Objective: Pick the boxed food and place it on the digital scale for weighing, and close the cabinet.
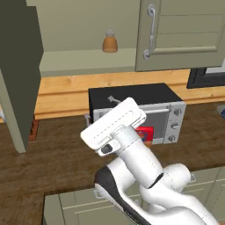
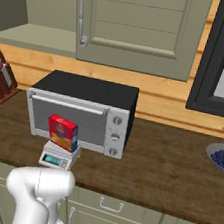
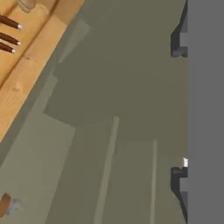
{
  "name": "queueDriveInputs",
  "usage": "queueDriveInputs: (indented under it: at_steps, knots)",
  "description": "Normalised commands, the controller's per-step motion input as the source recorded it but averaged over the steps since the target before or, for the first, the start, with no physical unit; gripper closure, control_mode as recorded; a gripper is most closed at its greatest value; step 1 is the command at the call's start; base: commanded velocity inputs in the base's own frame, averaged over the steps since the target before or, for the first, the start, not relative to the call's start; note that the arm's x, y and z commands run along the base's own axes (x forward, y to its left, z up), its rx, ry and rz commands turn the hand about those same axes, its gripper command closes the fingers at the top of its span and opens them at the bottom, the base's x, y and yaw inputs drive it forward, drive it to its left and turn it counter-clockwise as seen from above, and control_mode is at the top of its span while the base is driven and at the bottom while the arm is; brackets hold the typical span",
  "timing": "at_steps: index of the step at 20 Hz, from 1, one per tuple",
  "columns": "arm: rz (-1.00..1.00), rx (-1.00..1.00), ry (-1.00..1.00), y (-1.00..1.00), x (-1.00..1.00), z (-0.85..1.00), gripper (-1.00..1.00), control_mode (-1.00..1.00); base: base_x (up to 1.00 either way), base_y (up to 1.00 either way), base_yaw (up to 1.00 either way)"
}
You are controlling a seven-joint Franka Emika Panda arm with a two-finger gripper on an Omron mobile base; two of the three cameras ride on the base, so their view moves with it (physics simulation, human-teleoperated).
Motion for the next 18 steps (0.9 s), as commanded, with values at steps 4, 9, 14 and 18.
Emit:
queueDriveInputs:
  at_steps: [4, 9, 14, 18]
  knots:
    - [-0.19, -0.13, -0.55, 0.5, -0.12, -0.02, -1.0, -1.0, 0.0, 0.0, 0.0]
    - [-0.21, -0.1, -0.49, 0.56, -0.06, -0.08, -1.0, -1.0, 0.0, 0.0, 0.0]
    - [-0.19, -0.14, -0.48, 0.65, -0.28, -0.01, -1.0, -1.0, 0.0, 0.0, 0.0]
    - [-0.21, -0.12, -0.43, 0.43, -0.47, -0.22, -1.0, -1.0, 0.0, 0.0, 0.0]
